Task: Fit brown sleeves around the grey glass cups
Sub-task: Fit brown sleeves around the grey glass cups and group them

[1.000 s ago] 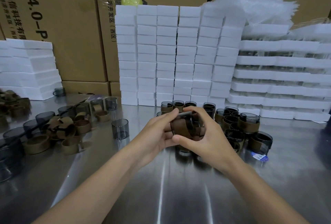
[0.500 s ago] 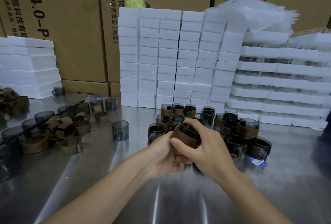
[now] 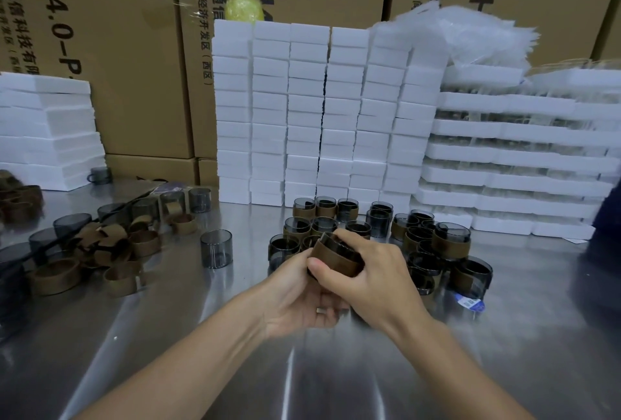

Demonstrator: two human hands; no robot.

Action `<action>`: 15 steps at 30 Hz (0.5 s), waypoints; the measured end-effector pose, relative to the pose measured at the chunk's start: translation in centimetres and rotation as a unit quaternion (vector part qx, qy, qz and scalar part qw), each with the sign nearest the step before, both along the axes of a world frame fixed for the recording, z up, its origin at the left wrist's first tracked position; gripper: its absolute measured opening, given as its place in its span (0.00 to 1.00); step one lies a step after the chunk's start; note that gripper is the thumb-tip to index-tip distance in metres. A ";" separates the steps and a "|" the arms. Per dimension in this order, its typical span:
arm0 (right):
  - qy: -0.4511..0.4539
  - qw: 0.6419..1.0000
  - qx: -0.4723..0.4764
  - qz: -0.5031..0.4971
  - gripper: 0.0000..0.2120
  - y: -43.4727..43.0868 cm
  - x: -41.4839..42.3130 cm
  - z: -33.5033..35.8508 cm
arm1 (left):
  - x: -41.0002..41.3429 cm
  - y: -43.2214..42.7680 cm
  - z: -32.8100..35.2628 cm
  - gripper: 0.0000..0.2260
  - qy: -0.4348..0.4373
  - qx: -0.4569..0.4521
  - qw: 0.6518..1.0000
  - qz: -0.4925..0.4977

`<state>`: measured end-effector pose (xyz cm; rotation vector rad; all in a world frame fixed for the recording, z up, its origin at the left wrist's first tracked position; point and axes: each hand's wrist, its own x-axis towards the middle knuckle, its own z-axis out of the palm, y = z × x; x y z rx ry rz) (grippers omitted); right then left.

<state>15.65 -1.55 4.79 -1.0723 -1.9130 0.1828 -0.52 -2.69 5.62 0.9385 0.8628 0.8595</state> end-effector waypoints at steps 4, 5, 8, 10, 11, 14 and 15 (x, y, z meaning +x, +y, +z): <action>-0.014 0.999 -0.028 -0.032 0.26 0.7 0.8 2.3 | -1.1 1.7 -0.1 0.29 0.071 0.052 0.996 0.030; -0.021 0.998 -0.025 -0.051 0.28 1.5 1.5 3.4 | -1.5 2.4 -0.3 0.30 0.078 0.056 0.993 0.064; -0.081 0.989 -0.054 -0.114 0.30 5.7 4.0 6.9 | -2.9 3.8 -0.8 0.24 0.074 0.077 0.980 0.165; -0.169 0.967 -0.092 -0.169 0.29 9.0 5.7 8.0 | -4.2 4.6 -1.0 0.19 0.064 0.097 0.968 0.223; -0.211 0.951 -0.119 -0.193 0.29 10.5 6.2 8.0 | -4.9 4.9 -1.0 0.17 0.067 0.108 0.959 0.255; -0.272 0.913 -0.205 -0.224 0.28 13.9 7.1 6.6 | -6.8 5.6 -0.9 0.12 0.084 0.134 0.922 0.352; -0.277 0.906 -0.224 -0.230 0.27 14.8 7.3 6.0 | -7.3 5.8 -0.9 0.11 0.082 0.140 0.910 0.382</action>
